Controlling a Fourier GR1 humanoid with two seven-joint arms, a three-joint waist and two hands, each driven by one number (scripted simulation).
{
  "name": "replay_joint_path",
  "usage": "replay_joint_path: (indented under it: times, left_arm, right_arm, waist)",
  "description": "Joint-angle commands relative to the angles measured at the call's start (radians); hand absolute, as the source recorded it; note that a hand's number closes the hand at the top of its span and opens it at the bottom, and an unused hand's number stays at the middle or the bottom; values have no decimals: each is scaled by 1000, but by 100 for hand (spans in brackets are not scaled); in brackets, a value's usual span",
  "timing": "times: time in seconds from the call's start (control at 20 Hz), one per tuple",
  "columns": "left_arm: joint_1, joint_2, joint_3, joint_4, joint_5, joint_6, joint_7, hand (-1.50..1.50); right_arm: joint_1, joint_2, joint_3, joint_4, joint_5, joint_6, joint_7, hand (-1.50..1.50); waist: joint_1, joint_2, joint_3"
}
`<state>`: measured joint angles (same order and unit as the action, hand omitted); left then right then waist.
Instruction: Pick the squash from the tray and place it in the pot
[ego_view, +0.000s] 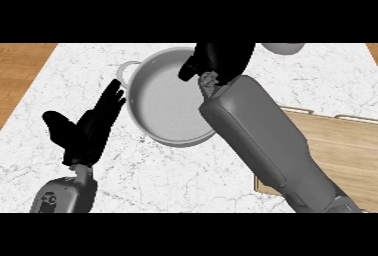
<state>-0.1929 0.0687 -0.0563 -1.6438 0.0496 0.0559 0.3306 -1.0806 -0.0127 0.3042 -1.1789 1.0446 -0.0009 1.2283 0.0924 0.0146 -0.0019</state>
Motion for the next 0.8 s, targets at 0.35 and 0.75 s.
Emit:
replay_joint_path:
  times: [0.35, 0.75]
  left_arm:
    - [-14, 8, 9, 16, 6, -9, 9, 0]
    - [9, 10, 28, -22, 11, 11, 26, 0]
  right_arm:
    - [29, 12, -64, 10, -71, -491, 96, -150]
    - [64, 12, -81, -13, 162, -733, 111, -150]
  waist:
    - [-9, -4, 2]
    - [-51, -19, 1]
